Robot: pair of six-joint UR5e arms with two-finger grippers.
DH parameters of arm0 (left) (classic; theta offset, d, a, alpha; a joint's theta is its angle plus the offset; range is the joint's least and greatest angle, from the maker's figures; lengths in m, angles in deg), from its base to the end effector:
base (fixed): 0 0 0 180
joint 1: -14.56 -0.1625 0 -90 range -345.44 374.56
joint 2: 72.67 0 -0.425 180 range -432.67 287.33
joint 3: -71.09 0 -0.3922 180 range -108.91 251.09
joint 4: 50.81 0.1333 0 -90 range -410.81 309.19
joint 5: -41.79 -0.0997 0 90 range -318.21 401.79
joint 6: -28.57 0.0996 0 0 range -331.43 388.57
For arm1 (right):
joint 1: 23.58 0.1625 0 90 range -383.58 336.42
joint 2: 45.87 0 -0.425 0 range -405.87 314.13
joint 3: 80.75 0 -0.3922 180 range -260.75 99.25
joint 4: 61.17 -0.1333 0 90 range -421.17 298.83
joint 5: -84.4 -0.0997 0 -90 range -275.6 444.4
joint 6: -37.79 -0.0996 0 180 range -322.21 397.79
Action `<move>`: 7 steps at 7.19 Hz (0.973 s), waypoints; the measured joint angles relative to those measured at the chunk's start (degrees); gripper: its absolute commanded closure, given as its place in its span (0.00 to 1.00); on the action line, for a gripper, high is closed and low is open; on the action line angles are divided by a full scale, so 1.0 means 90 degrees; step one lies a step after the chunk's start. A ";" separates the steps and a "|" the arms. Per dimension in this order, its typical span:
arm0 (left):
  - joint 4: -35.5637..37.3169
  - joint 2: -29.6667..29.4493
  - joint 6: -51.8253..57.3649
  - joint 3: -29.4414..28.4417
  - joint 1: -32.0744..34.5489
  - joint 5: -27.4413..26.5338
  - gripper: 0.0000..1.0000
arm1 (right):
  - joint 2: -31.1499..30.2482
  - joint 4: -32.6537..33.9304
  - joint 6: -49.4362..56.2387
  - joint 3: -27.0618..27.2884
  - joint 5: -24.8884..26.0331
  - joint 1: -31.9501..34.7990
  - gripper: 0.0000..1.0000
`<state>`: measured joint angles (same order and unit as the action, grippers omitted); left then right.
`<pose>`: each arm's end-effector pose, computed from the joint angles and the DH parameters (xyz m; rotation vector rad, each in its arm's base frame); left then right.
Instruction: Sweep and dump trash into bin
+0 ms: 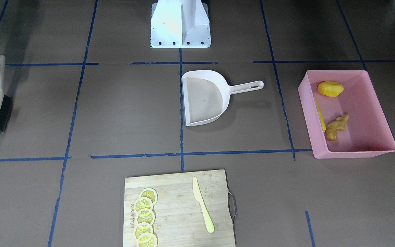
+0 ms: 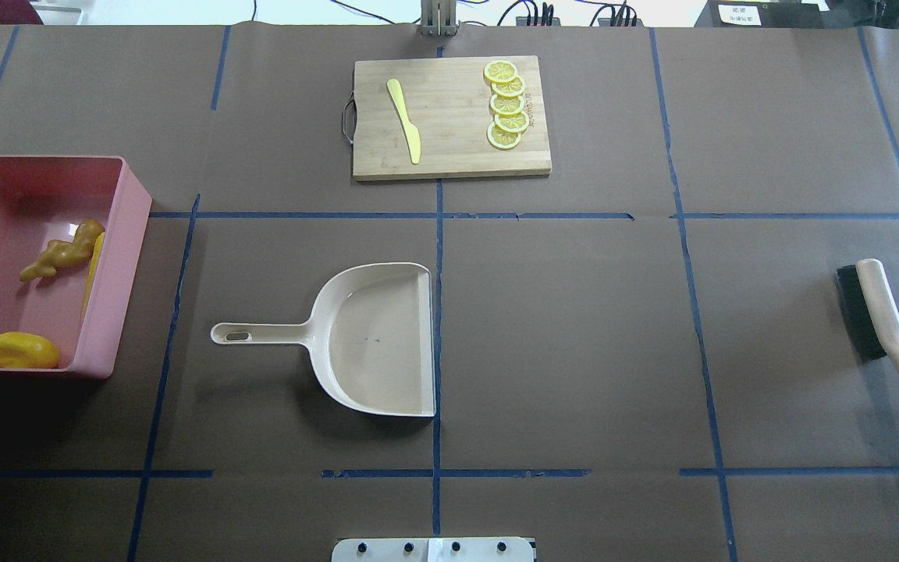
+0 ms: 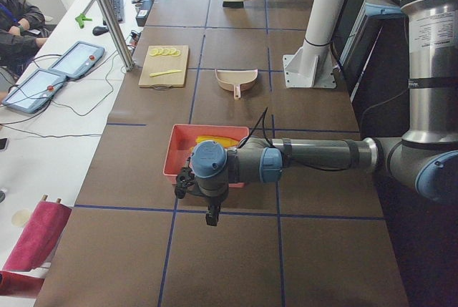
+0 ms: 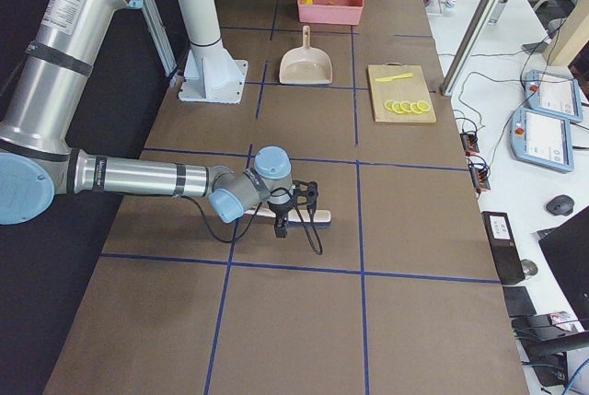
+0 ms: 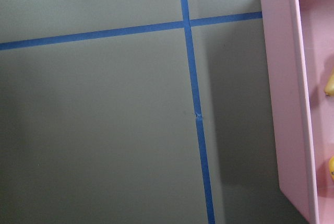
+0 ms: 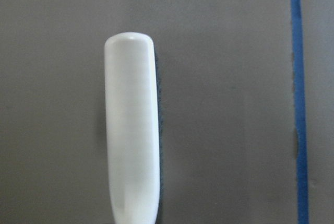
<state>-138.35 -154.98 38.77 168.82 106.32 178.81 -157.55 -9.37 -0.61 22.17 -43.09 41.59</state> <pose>-0.0737 -0.4300 0.6555 0.0459 0.8207 0.1216 -0.0837 -0.3539 0.6370 0.0863 -0.8034 0.0558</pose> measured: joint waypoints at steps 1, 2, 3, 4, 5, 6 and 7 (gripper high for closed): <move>0.0000 0.0003 0.0000 0.0001 0.0000 0.0000 0.00 | 0.0041 0.0400 0.0737 0.0006 -0.0241 0.0566 0.00; 0.0000 0.0005 0.0000 0.0001 0.0000 0.0000 0.00 | 0.0110 0.0945 0.1635 0.0014 -0.0468 0.1184 0.00; 0.0000 0.0005 0.0000 0.0001 0.0000 0.0000 0.00 | 0.0156 0.1523 0.2552 0.0016 -0.0580 0.1760 0.00; 0.0000 0.0003 0.0000 0.0001 0.0000 0.0000 0.00 | 0.0197 0.2081 0.3415 0.0017 -0.0597 0.2303 0.00; 0.0000 0.0000 0.0000 0.0000 -0.0002 -0.0002 0.00 | 0.0253 0.2520 0.4014 0.0014 -0.0549 0.2698 0.00; 0.0002 -0.0003 0.0000 -0.0002 -0.0006 -0.0006 0.00 | 0.0325 0.2824 0.4270 0.0008 -0.0472 0.2872 0.00; 0.0006 -0.0004 0.0000 -0.0002 -0.0008 -0.0008 0.00 | 0.0415 0.3123 0.4363 0.0051 -0.0412 0.2917 0.00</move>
<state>-138.29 -155.01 38.77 168.80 106.24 178.74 -153.81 18.74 38.67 22.63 -46.80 67.84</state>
